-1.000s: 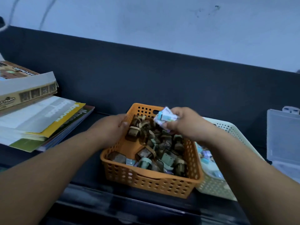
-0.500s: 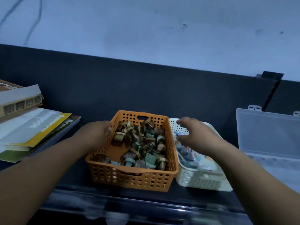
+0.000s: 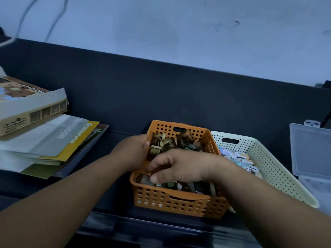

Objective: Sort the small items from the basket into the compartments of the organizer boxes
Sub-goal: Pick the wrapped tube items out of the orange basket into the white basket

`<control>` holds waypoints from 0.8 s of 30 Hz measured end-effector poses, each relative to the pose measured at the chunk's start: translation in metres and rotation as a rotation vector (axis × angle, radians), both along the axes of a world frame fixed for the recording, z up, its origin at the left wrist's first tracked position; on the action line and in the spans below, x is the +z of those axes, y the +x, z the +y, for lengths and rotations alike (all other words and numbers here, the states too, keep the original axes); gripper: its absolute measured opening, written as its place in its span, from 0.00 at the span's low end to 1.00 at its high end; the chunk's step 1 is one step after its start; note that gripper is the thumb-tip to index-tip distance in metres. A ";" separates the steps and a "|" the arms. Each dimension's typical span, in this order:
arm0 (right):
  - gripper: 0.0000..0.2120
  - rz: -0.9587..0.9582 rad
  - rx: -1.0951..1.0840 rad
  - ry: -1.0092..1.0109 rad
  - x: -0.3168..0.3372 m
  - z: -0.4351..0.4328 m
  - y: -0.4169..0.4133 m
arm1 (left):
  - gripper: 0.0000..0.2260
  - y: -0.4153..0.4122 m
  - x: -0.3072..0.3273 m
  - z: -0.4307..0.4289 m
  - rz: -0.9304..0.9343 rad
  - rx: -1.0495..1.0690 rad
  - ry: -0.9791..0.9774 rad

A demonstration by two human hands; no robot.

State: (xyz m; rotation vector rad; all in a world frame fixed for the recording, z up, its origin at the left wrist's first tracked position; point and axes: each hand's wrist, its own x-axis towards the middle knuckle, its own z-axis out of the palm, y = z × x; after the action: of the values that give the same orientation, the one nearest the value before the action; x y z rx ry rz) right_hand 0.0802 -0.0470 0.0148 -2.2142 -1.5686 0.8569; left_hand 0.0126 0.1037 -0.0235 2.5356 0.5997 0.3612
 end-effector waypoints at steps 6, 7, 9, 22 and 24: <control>0.15 0.069 -0.012 -0.049 -0.008 0.013 -0.005 | 0.13 0.002 -0.005 0.006 0.003 -0.010 -0.011; 0.14 0.066 -0.016 -0.065 -0.008 0.013 -0.005 | 0.13 0.002 -0.006 0.007 0.006 -0.011 -0.007; 0.13 0.056 -0.020 -0.114 -0.007 0.012 -0.003 | 0.14 0.002 -0.007 0.008 0.004 -0.015 -0.001; 0.15 -0.126 -0.079 -0.133 -0.007 0.002 0.023 | 0.19 0.003 -0.008 0.008 0.045 -0.031 0.008; 0.16 -0.289 -0.199 -0.036 0.000 0.004 0.038 | 0.20 0.003 -0.007 0.008 0.047 -0.034 -0.014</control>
State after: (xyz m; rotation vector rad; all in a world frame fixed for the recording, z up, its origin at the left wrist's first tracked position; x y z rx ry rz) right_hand 0.1185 -0.0430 0.0144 -2.5597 -1.4235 0.5301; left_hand 0.0153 0.1119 -0.0308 2.5434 0.5741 0.2848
